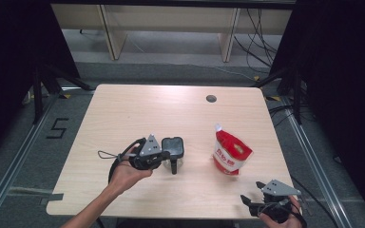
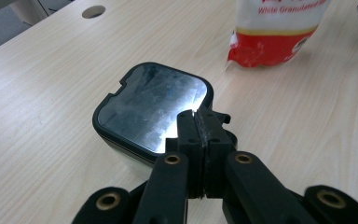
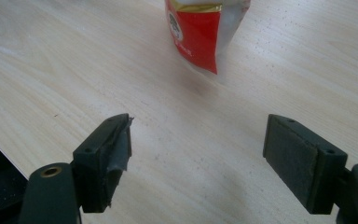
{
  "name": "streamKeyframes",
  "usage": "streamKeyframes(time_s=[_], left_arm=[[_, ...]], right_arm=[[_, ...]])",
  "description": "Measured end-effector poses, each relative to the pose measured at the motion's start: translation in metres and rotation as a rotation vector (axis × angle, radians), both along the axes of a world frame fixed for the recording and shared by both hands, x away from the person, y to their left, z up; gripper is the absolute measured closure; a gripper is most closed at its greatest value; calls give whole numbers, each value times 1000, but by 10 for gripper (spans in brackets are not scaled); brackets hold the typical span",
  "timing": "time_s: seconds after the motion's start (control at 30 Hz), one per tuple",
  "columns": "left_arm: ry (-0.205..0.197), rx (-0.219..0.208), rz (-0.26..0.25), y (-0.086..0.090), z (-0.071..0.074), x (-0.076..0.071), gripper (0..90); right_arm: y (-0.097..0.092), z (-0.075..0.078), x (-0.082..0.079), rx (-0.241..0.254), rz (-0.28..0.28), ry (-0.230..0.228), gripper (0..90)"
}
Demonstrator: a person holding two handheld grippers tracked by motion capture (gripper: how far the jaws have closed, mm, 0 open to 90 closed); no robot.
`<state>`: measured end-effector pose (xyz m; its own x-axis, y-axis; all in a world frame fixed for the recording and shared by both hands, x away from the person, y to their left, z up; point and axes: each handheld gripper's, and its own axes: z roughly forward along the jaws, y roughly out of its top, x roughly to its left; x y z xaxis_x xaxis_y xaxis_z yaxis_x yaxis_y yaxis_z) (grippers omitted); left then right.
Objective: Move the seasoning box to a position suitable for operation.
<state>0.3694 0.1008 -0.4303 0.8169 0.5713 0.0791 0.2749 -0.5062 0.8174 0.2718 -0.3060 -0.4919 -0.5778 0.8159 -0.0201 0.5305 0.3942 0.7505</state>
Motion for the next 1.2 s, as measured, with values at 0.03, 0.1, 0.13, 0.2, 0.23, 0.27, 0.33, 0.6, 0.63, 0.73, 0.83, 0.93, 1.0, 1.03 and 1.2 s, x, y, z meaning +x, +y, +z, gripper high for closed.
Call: streamKeyframes(time_s=[0.03,0.1,0.13,0.2,0.23,0.27,0.33,0.6,0.63,0.73,0.83,0.93,1.0,1.03,1.2], left_arm=[[5,1,0,2,0,-2,877],[11,-19,0,4,-5,-5,845],[25,-29,16,4,-9,-7,845],[51,-54,50,6,-18,-11,785],[57,-59,58,6,-23,-13,785],[67,-78,75,6,-27,-14,766],[84,-128,128,4,-40,-19,727],[84,-112,220,-12,-56,-29,564],[78,-120,226,-16,-57,-30,552],[66,-120,237,-24,-59,-32,533],[78,-118,258,-35,-65,-31,498],[76,-128,276,-40,-69,-30,508],[66,-113,282,-42,-70,-30,515],[60,-107,283,-41,-71,-30,528],[39,-86,311,-41,-80,-28,620]], right_arm=[[0,-1,0,6,2,-3,245],[1,-1,0,14,1,13,245],[1,-1,0,12,2,11,245],[1,-1,0,8,4,2,245],[1,-1,0,7,5,3,245],[1,-1,1,7,5,-1,245],[1,-1,1,1,8,-5,246],[1,-1,0,5,6,6,245],[1,-1,0,8,5,7,245],[2,-1,0,12,-3,17,244],[1,0,1,3,30,-10,239],[1,0,1,4,35,-13,239],[1,0,1,6,36,-10,238],[1,0,1,4,37,-11,238],[2,0,1,14,51,-20,236]])
